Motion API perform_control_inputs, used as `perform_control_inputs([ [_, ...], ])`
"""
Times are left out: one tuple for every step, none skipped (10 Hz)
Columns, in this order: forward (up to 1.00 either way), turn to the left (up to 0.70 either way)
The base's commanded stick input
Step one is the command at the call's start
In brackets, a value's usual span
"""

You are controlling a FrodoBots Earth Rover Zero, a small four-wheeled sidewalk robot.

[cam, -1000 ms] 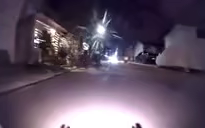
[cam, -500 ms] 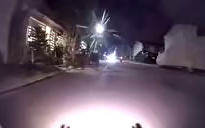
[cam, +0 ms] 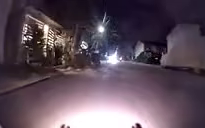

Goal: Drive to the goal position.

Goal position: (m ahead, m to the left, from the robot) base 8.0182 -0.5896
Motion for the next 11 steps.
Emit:
perform_control_inputs([
  [0.85,-0.34],
  [0.85,-0.24],
  [0.85,-0.02],
  [0.85,0.0],
  [0.85,0.0],
  [0.85,0.0],
  [0.85,0.0],
  [0.85,0.0],
  [0.85,0.0],
  [0.85,0.0],
  [0.85,0.0],
])
